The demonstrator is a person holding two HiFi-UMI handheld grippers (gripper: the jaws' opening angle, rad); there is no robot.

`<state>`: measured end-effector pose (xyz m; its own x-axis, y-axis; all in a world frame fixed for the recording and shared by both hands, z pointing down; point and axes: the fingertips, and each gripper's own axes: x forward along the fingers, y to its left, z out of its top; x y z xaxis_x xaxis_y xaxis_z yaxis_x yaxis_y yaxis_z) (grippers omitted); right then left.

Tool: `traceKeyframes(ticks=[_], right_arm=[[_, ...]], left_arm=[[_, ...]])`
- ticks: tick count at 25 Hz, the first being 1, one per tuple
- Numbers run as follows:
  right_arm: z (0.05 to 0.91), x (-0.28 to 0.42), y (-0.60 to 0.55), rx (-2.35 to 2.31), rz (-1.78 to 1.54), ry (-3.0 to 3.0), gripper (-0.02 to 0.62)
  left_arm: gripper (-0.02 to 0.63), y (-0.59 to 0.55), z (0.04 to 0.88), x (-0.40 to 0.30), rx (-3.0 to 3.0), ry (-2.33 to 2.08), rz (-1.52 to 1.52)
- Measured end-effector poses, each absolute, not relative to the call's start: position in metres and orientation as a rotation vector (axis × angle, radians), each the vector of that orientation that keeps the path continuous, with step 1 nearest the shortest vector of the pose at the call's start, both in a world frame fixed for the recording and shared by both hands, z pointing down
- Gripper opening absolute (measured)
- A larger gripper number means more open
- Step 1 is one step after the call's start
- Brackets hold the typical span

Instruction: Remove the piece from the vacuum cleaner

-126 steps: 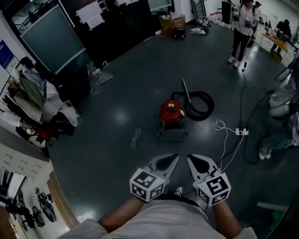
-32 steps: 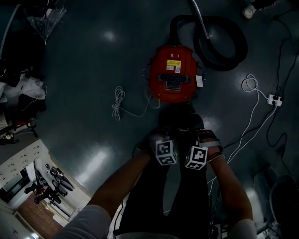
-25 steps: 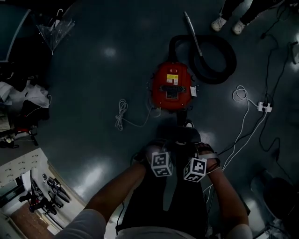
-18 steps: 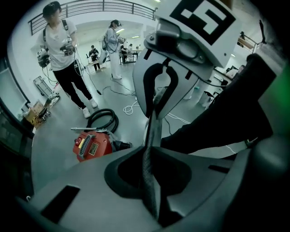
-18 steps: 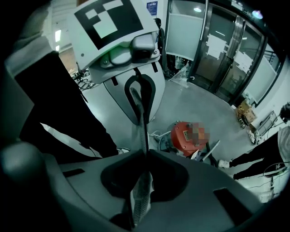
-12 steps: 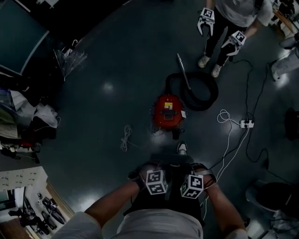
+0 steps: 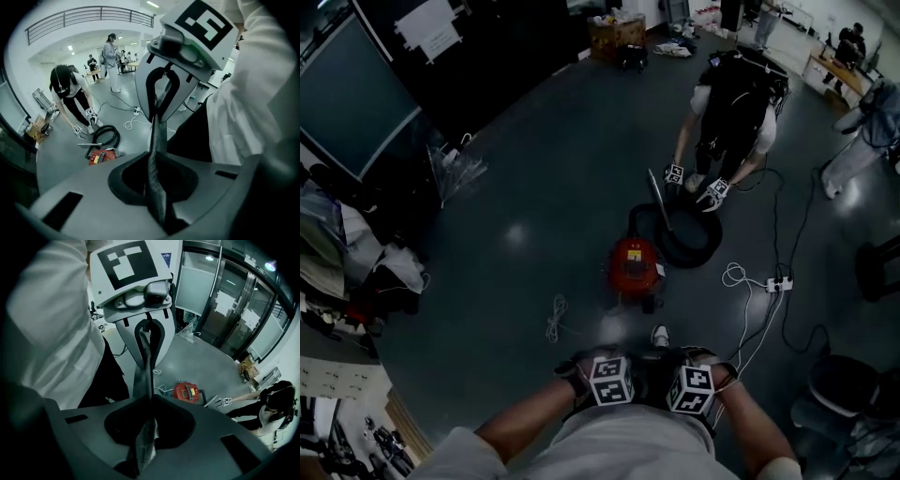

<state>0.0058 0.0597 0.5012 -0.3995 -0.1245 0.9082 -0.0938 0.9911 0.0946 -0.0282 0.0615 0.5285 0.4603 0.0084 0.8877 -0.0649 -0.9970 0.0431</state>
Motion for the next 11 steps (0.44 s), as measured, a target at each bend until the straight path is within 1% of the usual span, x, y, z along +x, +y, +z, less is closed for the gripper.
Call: traceKeyframes(ticks=[11], right_arm=[[0.468,0.002,0.066,0.183,-0.078,-1.997,0.044]], left_arm=[[0.032,0.066,0.495,-0.031,2.687,-0.030,1.622]])
